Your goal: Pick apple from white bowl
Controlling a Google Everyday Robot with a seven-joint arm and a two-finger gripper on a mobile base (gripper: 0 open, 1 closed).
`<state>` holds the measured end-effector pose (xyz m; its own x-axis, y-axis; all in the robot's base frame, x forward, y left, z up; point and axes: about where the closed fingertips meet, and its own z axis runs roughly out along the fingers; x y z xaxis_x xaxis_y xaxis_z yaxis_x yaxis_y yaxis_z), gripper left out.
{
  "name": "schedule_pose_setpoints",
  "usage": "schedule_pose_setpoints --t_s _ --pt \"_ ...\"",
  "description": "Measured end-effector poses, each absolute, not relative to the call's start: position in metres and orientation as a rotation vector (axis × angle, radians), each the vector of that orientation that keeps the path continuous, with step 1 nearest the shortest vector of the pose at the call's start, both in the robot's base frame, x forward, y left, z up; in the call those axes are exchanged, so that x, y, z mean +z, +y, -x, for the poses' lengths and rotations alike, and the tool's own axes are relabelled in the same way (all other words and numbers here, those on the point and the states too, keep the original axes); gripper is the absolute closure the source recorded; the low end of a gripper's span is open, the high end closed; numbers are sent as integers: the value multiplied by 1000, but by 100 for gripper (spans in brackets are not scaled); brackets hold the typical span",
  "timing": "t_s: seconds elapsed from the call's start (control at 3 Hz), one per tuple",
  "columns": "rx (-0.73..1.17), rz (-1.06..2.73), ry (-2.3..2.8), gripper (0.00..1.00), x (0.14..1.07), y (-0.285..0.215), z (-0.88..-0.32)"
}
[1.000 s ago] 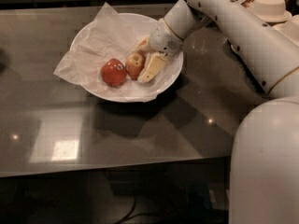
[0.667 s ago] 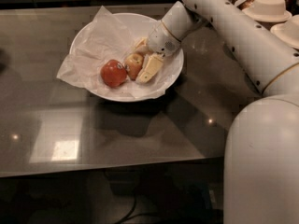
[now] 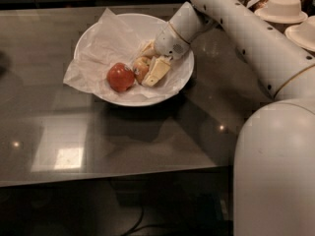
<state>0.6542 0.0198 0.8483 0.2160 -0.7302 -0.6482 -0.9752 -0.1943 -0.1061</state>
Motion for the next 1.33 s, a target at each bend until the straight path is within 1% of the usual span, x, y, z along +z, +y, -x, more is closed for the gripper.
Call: schedule_pose_setpoints --t_s 0.33,1.33 --pt "639 1994 1575 99 848 21 -654" --pt "555 1987 1578 100 884 18 -639"
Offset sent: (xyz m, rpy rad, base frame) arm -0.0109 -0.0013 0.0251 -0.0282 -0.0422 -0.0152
